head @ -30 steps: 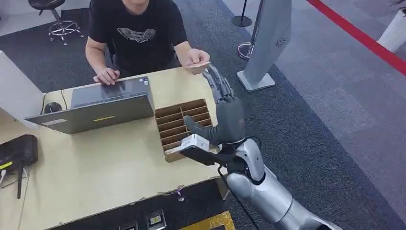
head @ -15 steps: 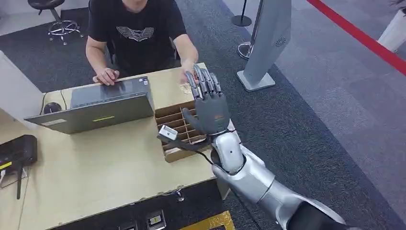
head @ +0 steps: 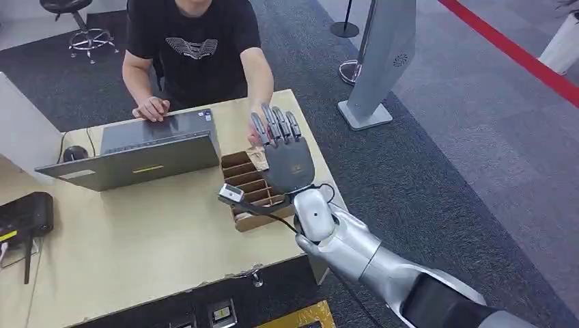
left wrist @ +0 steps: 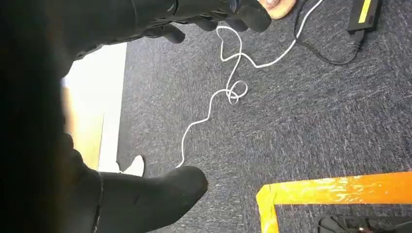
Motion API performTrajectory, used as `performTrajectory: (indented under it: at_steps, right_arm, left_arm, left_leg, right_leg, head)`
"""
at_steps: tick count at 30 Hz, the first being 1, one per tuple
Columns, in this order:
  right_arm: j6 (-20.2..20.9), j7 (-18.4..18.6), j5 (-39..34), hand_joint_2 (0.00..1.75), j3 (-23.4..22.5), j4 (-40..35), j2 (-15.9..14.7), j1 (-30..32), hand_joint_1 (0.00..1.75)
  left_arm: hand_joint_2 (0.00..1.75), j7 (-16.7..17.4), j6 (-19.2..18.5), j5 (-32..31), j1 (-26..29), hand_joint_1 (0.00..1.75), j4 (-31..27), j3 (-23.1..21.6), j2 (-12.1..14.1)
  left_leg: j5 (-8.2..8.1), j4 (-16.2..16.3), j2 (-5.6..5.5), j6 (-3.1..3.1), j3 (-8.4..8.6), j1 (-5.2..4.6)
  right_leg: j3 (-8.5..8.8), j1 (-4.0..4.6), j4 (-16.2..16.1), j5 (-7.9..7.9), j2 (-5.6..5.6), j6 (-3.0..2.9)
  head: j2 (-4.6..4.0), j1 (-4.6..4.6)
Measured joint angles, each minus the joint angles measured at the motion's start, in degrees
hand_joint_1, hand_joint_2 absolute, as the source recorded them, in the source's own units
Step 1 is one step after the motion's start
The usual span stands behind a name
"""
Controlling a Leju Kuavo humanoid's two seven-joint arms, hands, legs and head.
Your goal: Pass the card to the sensor for recognition and then transmit it.
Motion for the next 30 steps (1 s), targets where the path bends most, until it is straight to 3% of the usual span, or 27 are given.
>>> performTrajectory:
  at_steps: [5, 6, 7, 8, 30]
  right_arm:
    - [0.0, 0.4, -0.2, 1.75, 0.9, 1.1, 0.0, -0.3, 0.02]
    - [0.0, 0.6, -0.3, 1.75, 1.0, 1.3, 0.0, -0.4, 0.96]
    - [0.0, 0.7, -0.4, 1.75, 1.1, 1.4, 0.0, -0.4, 1.43]
    - [0.0, 0.7, -0.4, 1.75, 1.2, 1.6, 0.0, -0.5, 1.75]
    - [0.0, 1.7, -1.3, 1.75, 3.8, 2.3, -1.2, -0.8, 1.75]
  left_arm:
    - [1.75, 0.0, 0.0, 0.0, 0.0, 0.00, 0.0, 0.0, 0.0]
    - [1.75, 0.0, 0.0, 0.0, 0.0, 0.00, 0.0, 0.0, 0.1]
    - [1.75, 0.0, 0.0, 0.0, 0.0, 0.00, 0.0, 0.0, 0.1]
    - [1.75, 0.0, 0.0, 0.0, 0.0, 0.00, 0.0, 0.0, 0.1]
    - [1.75, 0.0, 0.0, 0.7, 0.0, 0.00, 0.0, -1.5, 0.5]
  left_leg:
    - [0.00, 0.0, 0.00, 0.00, 0.01, 0.00]
    - [0.00, 0.0, 0.00, 0.00, 0.02, 0.00]
    - [0.00, 0.0, 0.00, 0.00, 0.02, 0.00]
    - [0.00, 0.0, 0.01, 0.00, 0.02, 0.00]
    - [0.00, 0.0, 0.01, 0.00, 0.03, 0.00]
  right_leg:
    - [0.00, 0.00, 0.0, 0.00, 0.01, 0.00]
    - [0.00, 0.00, 0.0, 0.00, 0.00, 0.00]
    - [0.00, 0.00, 0.0, 0.00, 0.01, 0.00]
    - [0.00, 0.00, 0.0, 0.00, 0.01, 0.00]
    - [-0.01, 0.00, 0.0, 0.00, 0.02, 0.00]
  head:
    - [0.00, 0.00]
    - [0.00, 0.02]
    - [0.00, 0.00]
    - [0.00, 0.00]
    - [0.00, 0.00]
